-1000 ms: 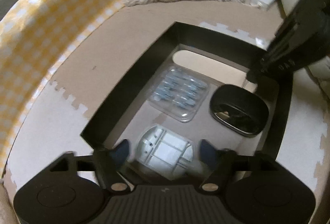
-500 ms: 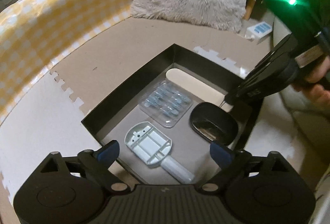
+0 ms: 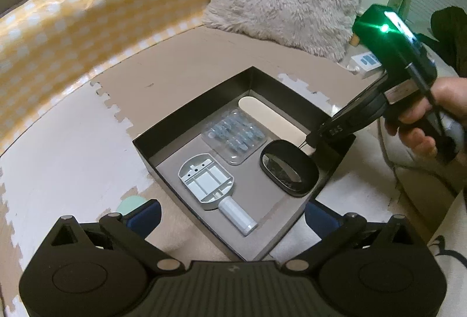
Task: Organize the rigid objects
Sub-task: 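Move the left tool back over the white charger on the floor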
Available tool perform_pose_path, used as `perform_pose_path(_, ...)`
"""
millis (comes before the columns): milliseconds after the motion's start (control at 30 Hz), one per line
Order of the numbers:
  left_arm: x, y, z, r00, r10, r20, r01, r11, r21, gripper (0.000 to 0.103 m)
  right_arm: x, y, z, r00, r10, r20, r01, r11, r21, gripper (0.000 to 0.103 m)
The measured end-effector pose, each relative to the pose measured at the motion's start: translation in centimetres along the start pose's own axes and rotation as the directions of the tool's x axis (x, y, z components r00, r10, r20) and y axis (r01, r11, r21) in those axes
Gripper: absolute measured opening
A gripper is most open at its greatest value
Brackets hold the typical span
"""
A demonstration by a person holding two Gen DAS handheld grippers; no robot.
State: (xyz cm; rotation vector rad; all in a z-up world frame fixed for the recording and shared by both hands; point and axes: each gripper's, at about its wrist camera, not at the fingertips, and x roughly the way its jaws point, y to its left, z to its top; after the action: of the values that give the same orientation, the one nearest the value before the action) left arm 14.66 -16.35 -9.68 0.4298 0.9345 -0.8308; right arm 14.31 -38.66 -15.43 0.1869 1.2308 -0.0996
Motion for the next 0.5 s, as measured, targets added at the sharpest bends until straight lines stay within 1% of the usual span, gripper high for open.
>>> perform_pose_path(133, -1.1, -0.2, -0.1, 1.0, 0.011, 0.023, -0.01, 1.0, -0.018, 0.103, 0.0, 0.0, 0.0, 1.0, -0.003, 0.0, 0.003, 1.0, -0.003, 0.011)
perform_pose_path(500, -4.0, 0.5, -0.7, 0.994, 0.042, 0.098, -0.031, 0.993, -0.114, 0.103, 0.0, 0.1, 0.0, 1.0, -0.006, 0.0, 0.006, 1.0, -0.007, 0.011)
